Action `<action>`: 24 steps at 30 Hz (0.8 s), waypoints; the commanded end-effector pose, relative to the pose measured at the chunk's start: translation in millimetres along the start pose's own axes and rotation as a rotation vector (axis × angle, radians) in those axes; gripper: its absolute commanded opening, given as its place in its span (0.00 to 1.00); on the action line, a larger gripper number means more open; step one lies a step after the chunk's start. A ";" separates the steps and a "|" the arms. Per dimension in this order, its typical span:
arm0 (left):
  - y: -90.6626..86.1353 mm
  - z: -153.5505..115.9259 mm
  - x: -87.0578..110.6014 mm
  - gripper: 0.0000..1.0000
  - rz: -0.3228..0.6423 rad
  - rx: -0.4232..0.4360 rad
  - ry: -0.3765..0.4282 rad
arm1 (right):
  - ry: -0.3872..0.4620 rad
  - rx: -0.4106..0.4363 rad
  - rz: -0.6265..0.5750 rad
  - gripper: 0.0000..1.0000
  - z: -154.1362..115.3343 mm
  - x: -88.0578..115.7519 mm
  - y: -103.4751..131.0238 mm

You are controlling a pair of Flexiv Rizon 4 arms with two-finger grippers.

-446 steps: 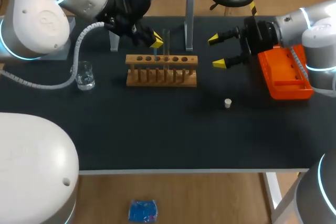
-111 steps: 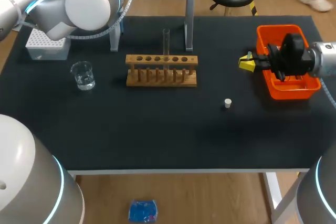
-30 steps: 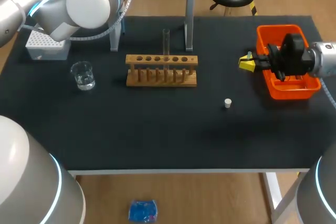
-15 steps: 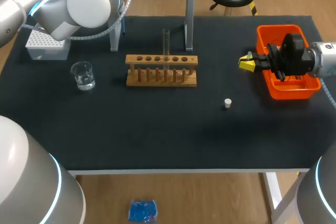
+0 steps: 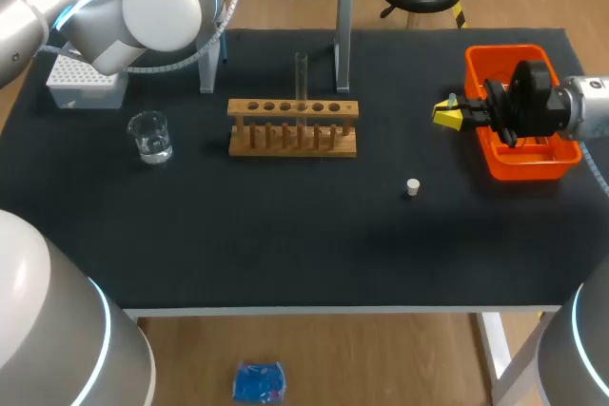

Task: Invert the test tube, pick up the pipette, mount the tip to pipette, aspirate from beaker and dispense into the tube, eject the tip, return the pipette, and cap with the stopper.

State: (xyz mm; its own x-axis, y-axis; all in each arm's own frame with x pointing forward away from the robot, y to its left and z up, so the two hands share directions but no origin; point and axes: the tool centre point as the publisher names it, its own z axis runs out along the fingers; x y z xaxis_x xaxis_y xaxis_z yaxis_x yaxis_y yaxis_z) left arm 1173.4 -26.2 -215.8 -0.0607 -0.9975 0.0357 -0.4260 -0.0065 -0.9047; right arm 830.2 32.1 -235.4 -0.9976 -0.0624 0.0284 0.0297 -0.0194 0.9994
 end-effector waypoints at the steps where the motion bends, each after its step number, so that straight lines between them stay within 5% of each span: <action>1: -0.9 3.0 0.9 0.37 -0.001 -0.002 -0.001 | 0.002 0.000 0.000 0.00 -0.7 -0.2 -0.3; 13: -0.7 4.0 0.7 0.30 -0.006 0.001 -0.004 | 0.002 0.000 0.000 0.00 -0.7 -0.2 -0.3; 15: -0.7 4.2 0.8 0.00 -0.005 0.003 -0.004 | 0.002 0.000 0.000 0.00 -0.7 -0.2 -0.3; 24: -4.0 2.5 0.9 0.00 -0.002 0.013 -0.004 | 0.002 0.000 0.000 0.00 -0.7 -0.2 -0.3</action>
State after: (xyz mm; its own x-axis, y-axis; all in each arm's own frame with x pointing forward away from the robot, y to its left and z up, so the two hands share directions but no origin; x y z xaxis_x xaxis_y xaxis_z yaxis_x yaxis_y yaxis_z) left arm 1175.4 -26.5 -214.8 -0.0582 -0.9976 0.0362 -0.4136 -0.0089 -0.9104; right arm 830.2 32.1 -235.4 -0.9976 -0.0624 0.0284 0.0297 -0.0194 0.9994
